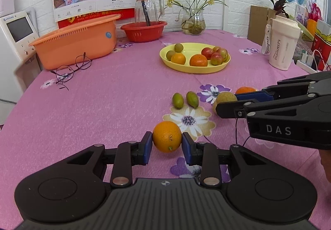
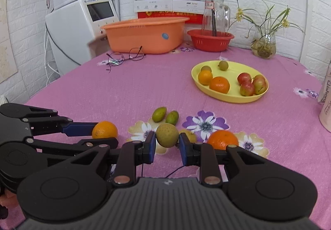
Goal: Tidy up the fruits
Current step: 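Carry the orange with left tool while right tool carries the pear to the plate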
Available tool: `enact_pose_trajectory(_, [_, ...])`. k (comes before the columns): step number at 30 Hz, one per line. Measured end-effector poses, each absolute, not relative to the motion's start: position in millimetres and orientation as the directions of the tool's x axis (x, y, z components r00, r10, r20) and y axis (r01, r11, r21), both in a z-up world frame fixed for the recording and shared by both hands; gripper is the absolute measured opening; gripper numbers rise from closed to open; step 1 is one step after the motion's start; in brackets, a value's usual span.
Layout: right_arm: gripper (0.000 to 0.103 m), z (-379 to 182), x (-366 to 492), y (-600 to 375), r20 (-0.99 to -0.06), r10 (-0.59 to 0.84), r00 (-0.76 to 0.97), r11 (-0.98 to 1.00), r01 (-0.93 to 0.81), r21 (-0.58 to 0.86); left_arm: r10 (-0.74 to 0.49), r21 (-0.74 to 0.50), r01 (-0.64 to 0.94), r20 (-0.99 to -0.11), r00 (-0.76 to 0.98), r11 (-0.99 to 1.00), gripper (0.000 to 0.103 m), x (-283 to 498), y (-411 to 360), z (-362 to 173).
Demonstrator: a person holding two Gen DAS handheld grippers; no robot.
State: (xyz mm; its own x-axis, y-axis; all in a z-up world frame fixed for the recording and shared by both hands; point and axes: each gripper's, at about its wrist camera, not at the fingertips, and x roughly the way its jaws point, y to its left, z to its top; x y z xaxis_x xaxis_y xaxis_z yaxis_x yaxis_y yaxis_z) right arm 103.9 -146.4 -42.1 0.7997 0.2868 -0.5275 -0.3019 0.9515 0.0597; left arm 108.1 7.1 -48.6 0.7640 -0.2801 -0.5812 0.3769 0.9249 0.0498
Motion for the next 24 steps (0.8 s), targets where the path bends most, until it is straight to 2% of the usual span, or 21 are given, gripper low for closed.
enact_pose_trajectory(9, [0.077, -27.4, 112.8, -166.3, -0.495, 0.240, 0.835, 0.969, -0.239, 0.067, -0.295, 0.067, 0.390, -0.540, 0.788, 0.918, 0.029, 123.8, -10.6, -24.2])
enact_pose_trajectory(24, [0.077, -6.4, 136.7, -199.4, -0.445, 0.200, 0.873, 0.979, -0.160, 0.126, -0.323, 0.064, 0.413, -0.519, 0.791, 0.909, 0.029, 157.6, -43.0, -0.9])
